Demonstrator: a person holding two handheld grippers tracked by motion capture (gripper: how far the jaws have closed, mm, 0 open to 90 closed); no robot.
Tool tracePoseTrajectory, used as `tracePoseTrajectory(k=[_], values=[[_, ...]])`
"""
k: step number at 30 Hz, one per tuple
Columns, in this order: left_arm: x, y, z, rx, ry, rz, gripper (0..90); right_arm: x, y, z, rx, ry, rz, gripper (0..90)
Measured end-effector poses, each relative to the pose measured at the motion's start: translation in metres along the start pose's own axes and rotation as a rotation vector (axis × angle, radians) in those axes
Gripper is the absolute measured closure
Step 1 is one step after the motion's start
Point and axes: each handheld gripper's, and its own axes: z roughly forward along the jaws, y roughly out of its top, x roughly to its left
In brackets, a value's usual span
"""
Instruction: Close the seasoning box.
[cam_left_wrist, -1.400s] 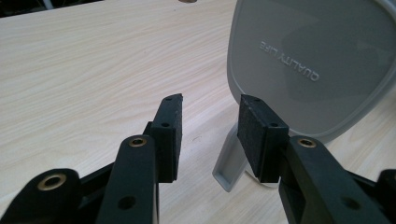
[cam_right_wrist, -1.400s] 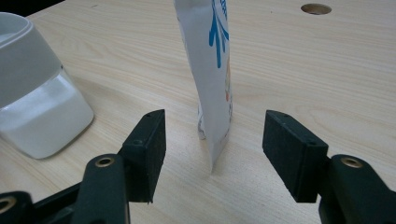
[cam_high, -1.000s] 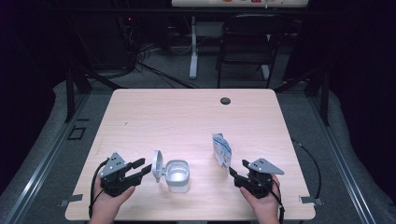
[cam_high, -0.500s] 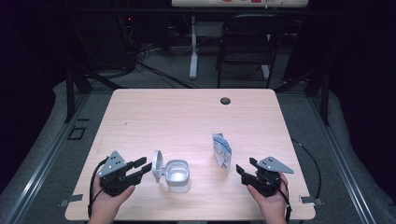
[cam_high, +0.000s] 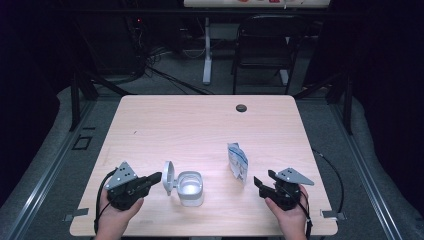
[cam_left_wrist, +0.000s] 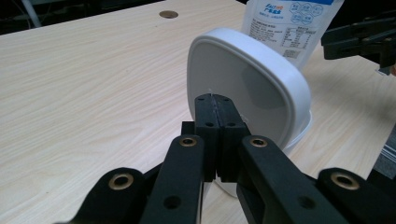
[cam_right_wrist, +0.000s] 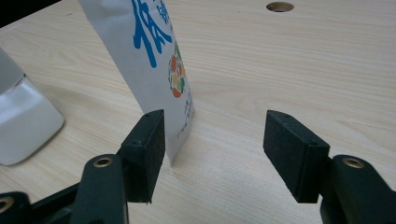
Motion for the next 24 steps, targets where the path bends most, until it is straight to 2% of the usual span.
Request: tracePoseTrajectory(k=[24], values=[[-0.017,0.008,0.019,0.017,-0.047,0.03,90.0,-0.003,0.0,0.0,-0.002,-0.004,0.008,39.2]])
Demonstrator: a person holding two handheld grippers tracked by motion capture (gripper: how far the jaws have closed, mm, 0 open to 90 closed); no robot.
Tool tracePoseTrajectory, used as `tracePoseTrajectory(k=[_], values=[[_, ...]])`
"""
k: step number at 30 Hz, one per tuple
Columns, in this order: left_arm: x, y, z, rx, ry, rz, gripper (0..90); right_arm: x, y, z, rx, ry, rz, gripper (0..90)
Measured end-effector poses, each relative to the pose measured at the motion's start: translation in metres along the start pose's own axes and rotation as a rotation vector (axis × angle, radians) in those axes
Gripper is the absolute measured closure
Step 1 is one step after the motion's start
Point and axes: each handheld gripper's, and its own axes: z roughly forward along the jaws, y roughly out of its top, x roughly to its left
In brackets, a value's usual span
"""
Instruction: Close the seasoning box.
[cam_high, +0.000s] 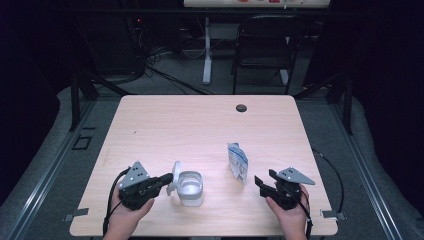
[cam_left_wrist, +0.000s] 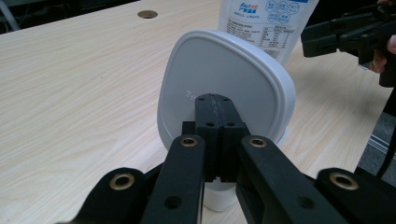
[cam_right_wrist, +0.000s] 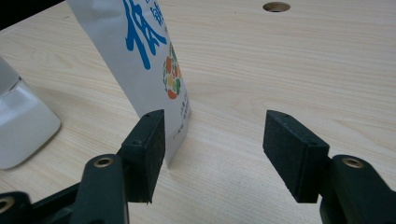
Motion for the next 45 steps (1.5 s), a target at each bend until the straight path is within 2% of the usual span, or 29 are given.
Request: tracePoseTrajectory(k=[6,15,21,26,30,34,35,40,45], values=[[-0.004,0.0,0.007,0.011,-0.013,0.01,90.0,0.0,0.0,0.0,-0.001,0.001,0.0,39.3],[0.001,0.0,0.005,0.01,0.002,0.005,89.0,0.0,0.0,0.001,0.003,0.005,-0.001,39.6],[0.005,-0.001,0.0,0.005,0.016,0.004,82.1,0.0,0.0,0.0,0.002,0.0,-0.005,39.8],[0.014,-0.003,-0.008,-0.013,0.031,-0.015,74.4,0.0,0.0,0.0,0.001,0.001,-0.002,39.8],[0.021,-0.005,-0.014,-0.017,0.042,-0.036,72.1,0.0,0.0,0.0,0.001,0.002,0.003,39.8],[0.027,-0.01,-0.018,-0.019,0.062,-0.05,66.6,0.0,0.0,0.0,0.003,-0.001,-0.002,39.9],[0.029,-0.012,-0.019,-0.017,0.078,-0.052,63.8,0.0,0.0,0.0,0.001,-0.001,-0.002,40.0],[0.037,-0.019,-0.024,-0.059,0.135,-0.075,50.8,0.001,0.001,0.0,0.0,0.001,-0.004,40.0],[0.045,-0.024,-0.028,-0.061,0.176,-0.091,47.7,0.0,0.0,0.001,0.003,-0.001,-0.003,40.0]])
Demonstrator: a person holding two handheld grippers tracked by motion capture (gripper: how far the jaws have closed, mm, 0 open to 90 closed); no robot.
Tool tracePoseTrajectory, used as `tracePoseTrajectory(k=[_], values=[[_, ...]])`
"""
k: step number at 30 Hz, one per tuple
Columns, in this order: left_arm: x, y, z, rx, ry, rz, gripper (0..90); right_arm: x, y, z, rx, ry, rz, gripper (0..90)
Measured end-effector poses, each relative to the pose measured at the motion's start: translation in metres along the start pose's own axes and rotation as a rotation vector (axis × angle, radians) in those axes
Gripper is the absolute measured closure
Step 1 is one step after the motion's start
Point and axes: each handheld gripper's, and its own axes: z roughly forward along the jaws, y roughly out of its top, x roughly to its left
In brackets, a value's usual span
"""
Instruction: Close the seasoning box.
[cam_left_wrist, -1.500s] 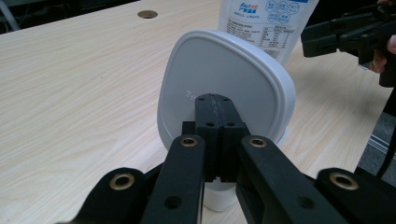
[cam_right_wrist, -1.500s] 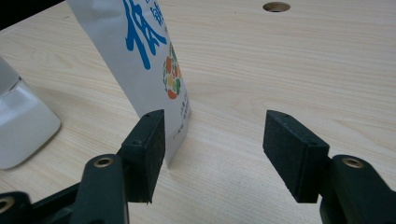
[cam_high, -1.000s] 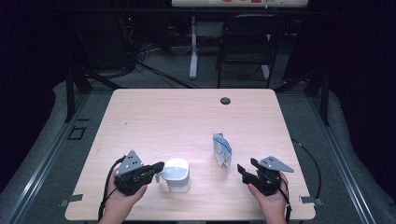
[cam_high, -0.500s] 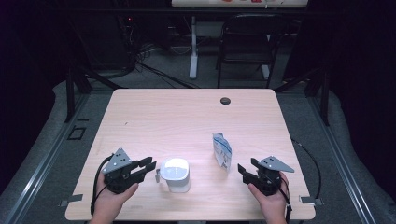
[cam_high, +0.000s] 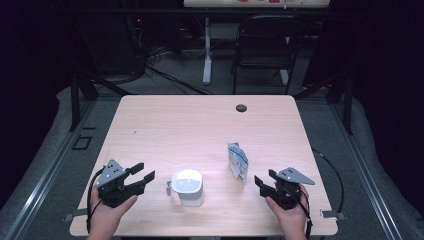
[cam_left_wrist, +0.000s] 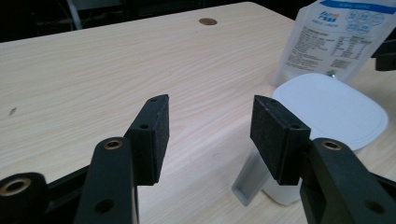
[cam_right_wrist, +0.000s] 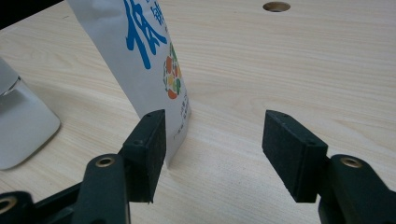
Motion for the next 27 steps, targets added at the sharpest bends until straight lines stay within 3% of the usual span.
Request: tracePoseTrajectory(k=[8,19,27], values=[[0.009,-0.009,-0.003,0.018,0.045,-0.014,46.7,0.0,0.0,0.0,-0.002,0.002,0.003,40.1],[0.018,-0.033,-0.003,0.023,0.062,-0.066,46.0,0.0,-0.001,0.001,0.005,0.0,-0.002,40.2],[0.028,-0.044,0.001,0.048,0.079,-0.082,45.3,0.001,-0.003,0.004,0.019,0.002,-0.016,40.3]])
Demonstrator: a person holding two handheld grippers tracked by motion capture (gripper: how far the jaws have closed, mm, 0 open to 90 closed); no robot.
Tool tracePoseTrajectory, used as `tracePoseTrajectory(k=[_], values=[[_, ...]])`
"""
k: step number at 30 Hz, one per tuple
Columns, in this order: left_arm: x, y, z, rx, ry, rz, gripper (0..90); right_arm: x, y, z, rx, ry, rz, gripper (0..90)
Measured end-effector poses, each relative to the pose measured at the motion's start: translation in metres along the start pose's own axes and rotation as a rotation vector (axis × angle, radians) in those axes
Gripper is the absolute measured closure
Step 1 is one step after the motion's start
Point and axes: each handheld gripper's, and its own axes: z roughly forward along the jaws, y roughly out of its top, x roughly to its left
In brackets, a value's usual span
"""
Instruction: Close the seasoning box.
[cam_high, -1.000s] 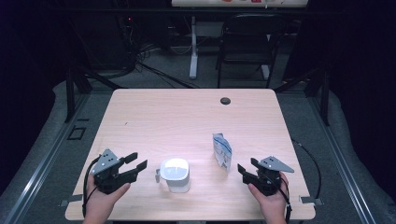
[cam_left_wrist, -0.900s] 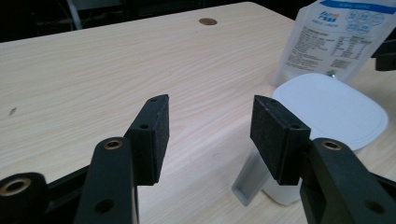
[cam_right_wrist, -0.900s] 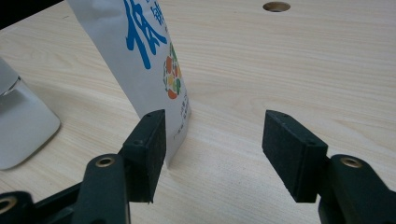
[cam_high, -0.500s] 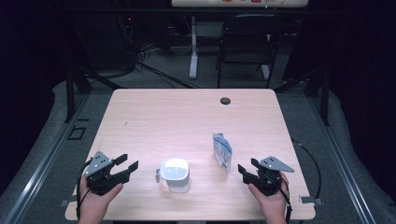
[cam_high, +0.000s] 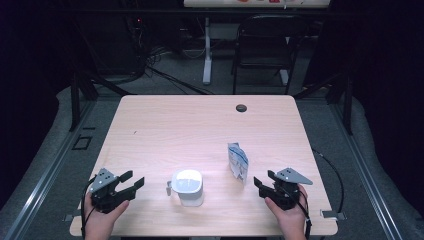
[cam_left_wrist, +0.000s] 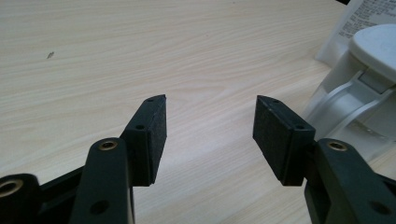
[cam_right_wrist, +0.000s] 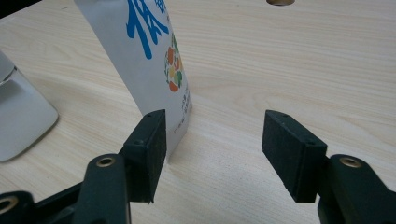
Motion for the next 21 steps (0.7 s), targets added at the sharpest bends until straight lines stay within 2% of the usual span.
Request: tracePoseTrajectory(k=[6,8,10,15,21], values=[[0.008,-0.009,0.005,0.038,0.01,0.0,45.3,0.003,-0.002,0.003,0.009,0.006,-0.006,40.4],[0.009,-0.011,0.006,0.054,0.008,0.009,45.3,0.003,-0.001,0.004,0.013,0.007,-0.011,40.4],[0.01,-0.012,0.008,0.048,0.008,0.008,45.3,0.003,-0.002,0.004,0.02,0.007,-0.015,40.4],[0.012,-0.017,0.013,0.085,0.005,0.008,44.9,0.002,-0.002,0.005,0.027,0.007,-0.011,40.4],[0.011,-0.017,0.015,0.083,0.01,0.004,44.1,0.0,-0.003,0.005,0.028,0.006,-0.018,40.2]])
